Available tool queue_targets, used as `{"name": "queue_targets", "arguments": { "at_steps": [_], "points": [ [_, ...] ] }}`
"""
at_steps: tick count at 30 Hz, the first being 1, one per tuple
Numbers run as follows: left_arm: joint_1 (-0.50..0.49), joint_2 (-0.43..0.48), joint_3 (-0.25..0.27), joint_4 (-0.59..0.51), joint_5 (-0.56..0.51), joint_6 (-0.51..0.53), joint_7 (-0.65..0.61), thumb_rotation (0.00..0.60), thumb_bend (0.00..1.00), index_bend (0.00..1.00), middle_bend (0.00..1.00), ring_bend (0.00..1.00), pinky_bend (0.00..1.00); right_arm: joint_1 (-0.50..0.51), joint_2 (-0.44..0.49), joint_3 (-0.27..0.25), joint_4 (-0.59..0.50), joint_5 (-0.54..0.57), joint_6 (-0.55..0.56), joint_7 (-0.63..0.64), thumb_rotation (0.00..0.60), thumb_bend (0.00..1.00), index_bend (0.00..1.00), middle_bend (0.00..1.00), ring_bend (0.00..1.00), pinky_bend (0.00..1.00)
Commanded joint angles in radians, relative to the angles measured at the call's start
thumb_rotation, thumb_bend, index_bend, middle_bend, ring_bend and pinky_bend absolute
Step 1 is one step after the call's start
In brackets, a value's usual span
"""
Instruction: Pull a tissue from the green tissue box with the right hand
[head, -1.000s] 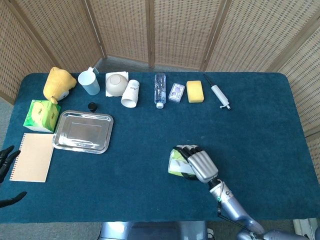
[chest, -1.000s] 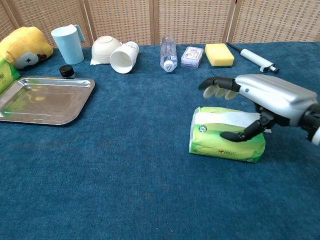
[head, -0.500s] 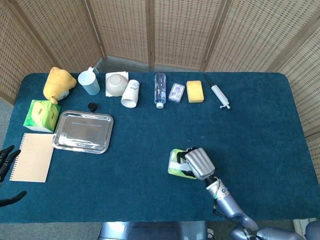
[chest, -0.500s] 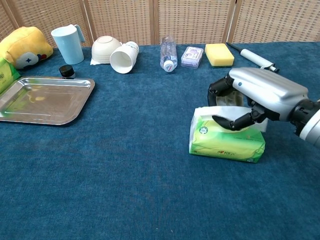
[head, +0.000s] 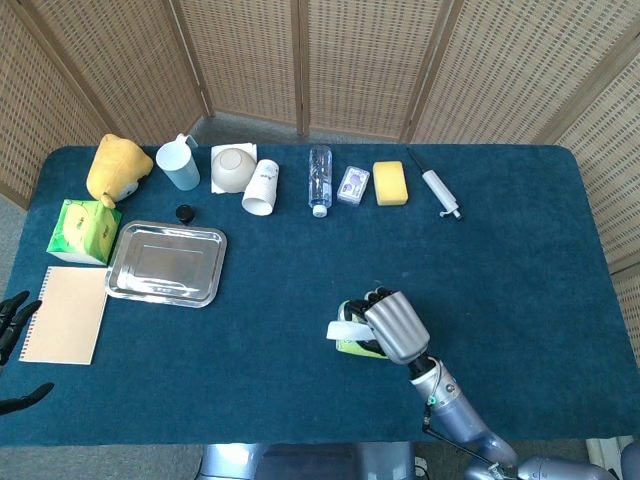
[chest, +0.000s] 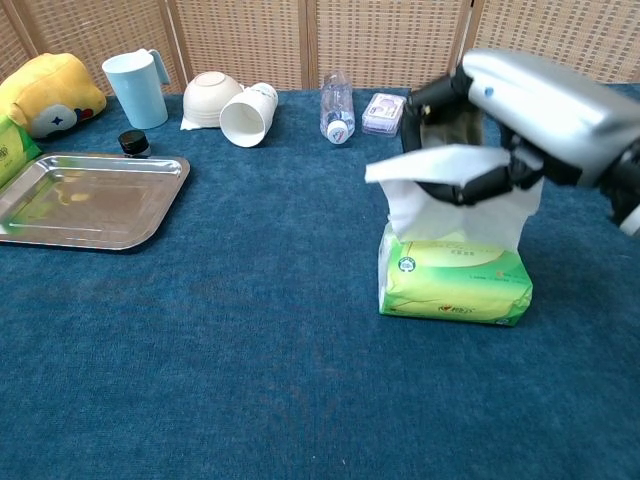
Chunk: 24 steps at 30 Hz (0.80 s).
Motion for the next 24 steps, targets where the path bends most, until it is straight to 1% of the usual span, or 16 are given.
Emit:
{"name": "queue_targets", "arguments": {
  "at_steps": [1,5,9,12,16,19,20,21,24],
  "points": [
    [0.000,0.000,0.001,0.000,0.002,0.000,0.001,0.600,0.00,0.00,0.00,0.00,0.00,0.025,0.011,0.035,-0.035,-0.003,0.004,-0.024,0.600,0.53,0.73,0.74,0.65,0.62],
    [0.000,-0.001,0.000,0.000,0.000,-0.001,0.002,0.600,0.00,0.00,0.00,0.00,0.00,0.060,0.007,0.078,-0.061,0.013,-0.015,-0.035,0.600,0.53,0.73,0.74,0.65,0.62],
    [-0.002,-0.001,-0.001,-0.001,-0.004,-0.005,0.004,0.600,0.00,0.00,0.00,0.00,0.00,0.106,-0.007,0.127,-0.076,0.055,-0.053,-0.047,0.600,0.53,0.73,0.74,0.65,0.62],
    [-0.003,-0.002,-0.001,0.000,-0.005,-0.007,0.005,0.600,0.00,0.00,0.00,0.00,0.00,0.134,-0.019,0.149,-0.083,0.089,-0.084,-0.060,0.600,0.53,0.73,0.74,0.65,0.62],
    [-0.005,-0.001,-0.003,0.001,-0.013,-0.013,0.001,0.600,0.00,0.00,0.00,0.00,0.00,0.161,-0.045,0.146,-0.088,0.107,-0.111,-0.095,0.600,0.53,0.73,0.74,0.65,0.62],
    [-0.007,0.001,-0.003,0.002,-0.017,-0.017,-0.002,0.600,0.00,0.00,0.00,0.00,0.00,0.180,-0.090,0.133,-0.087,0.129,-0.125,-0.124,0.600,0.53,0.73,0.74,0.65,0.62],
    [-0.008,0.001,-0.002,0.001,-0.016,-0.018,-0.002,0.600,0.00,0.00,0.00,0.00,0.00,0.189,-0.109,0.129,-0.082,0.139,-0.132,-0.134,0.600,0.53,0.73,0.74,0.65,0.62],
    [-0.008,0.002,-0.001,0.001,-0.014,-0.019,-0.003,0.600,0.00,0.00,0.00,0.00,0.00,0.212,-0.149,0.122,-0.073,0.158,-0.162,-0.140,0.600,0.53,0.73,0.74,0.65,0.62],
    [-0.007,0.002,-0.001,0.002,-0.013,-0.018,-0.006,0.600,0.00,0.00,0.00,0.00,0.00,0.244,-0.212,0.129,-0.038,0.193,-0.185,-0.175,0.600,0.53,0.73,0.74,0.65,0.62]
  ]
}}
